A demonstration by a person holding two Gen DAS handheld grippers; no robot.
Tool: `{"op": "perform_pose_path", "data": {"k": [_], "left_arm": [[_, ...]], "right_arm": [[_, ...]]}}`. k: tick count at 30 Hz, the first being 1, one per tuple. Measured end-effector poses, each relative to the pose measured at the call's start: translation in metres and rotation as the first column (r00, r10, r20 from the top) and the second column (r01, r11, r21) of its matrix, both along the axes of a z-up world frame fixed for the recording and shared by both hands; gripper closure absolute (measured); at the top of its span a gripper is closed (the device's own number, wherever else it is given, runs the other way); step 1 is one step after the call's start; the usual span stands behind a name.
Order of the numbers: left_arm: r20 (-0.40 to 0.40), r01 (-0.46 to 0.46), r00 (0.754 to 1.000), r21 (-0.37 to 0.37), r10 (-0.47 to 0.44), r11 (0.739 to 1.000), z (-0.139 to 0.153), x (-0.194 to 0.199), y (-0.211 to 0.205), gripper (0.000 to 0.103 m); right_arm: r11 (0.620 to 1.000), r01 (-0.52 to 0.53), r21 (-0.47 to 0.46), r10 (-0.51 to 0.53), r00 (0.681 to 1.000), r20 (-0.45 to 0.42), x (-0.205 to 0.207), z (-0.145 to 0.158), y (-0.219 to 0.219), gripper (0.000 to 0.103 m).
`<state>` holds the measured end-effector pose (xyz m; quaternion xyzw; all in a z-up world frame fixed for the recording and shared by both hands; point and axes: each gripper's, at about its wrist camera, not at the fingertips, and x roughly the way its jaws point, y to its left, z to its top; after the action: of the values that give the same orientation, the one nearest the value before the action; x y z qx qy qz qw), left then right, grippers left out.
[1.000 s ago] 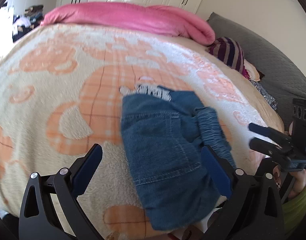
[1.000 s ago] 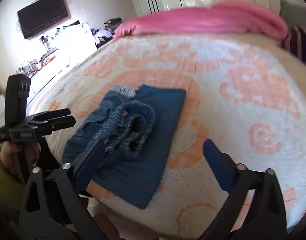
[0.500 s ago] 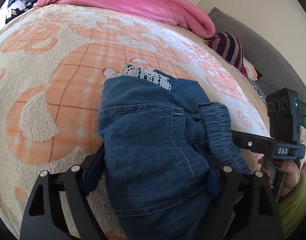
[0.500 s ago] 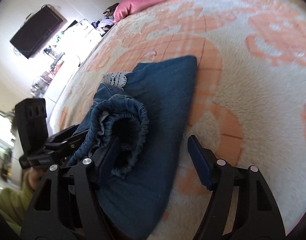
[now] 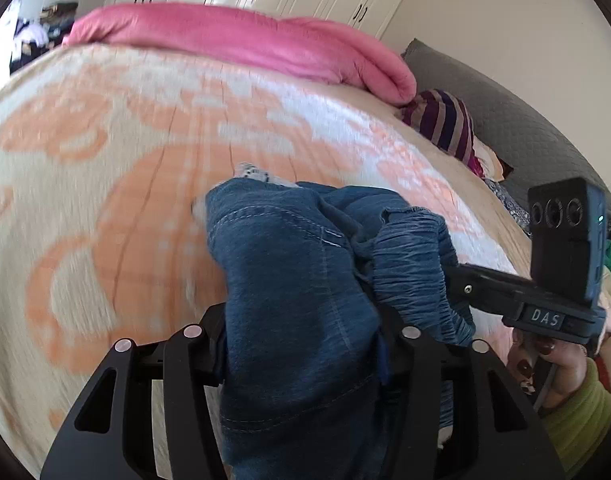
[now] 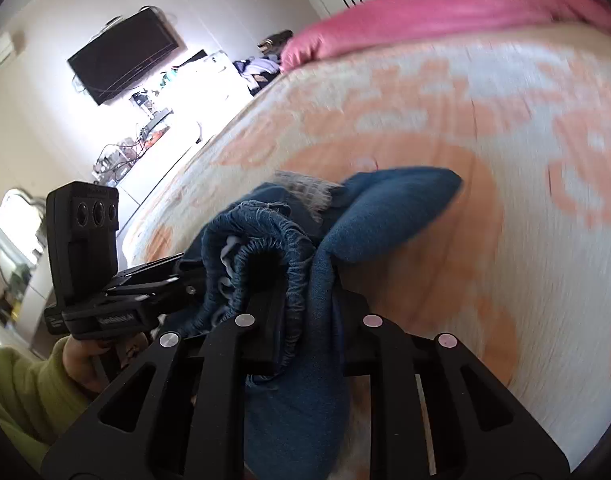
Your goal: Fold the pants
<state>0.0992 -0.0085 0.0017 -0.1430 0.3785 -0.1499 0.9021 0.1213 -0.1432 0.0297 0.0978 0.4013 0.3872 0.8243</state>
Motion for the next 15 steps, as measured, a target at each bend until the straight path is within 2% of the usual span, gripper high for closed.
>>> {"op": "perform_pose_path", "data": {"k": [3,5,8,10,13,15], "left_arm": [[0.035,-0.022,0.999,-0.014,0.023,1.0,0.013,0.012,0.005,0.054],[0.071,-0.038,0.997,0.005,0.037,0.999,0.022,0.022,0.007,0.054],[0.085,-0.049,0.995,0.028,0.046,0.998,0.026,0.038,0.008,0.054],[0.067,-0.052,0.997,0.038,0.049,0.998,0.02,0.052,0.009,0.054],[0.02,-0.052,0.998,0.028,0.051,0.998,0.006,0.066,0.012,0.054],[-0.011,-0.06,0.998,0.053,0.061,0.997,-0.007,0.072,0.013,0.054]], "right_arm": [[1.0,0.011,-0.004,-0.011,0.998,0.065,0.015,0.015,0.007,0.091],[1.0,0.017,0.003,-0.017,0.995,0.094,0.027,0.023,0.012,0.091],[0.999,0.035,0.003,-0.035,0.994,0.1,0.044,0.023,0.014,0.091],[0.998,0.058,-0.017,-0.057,0.995,0.087,0.056,0.015,0.015,0.091],[0.99,0.094,-0.108,-0.086,0.993,0.083,0.069,-0.002,0.021,0.09],[0.978,0.11,-0.175,-0.1,0.993,0.067,0.074,-0.017,0.025,0.088]]}}
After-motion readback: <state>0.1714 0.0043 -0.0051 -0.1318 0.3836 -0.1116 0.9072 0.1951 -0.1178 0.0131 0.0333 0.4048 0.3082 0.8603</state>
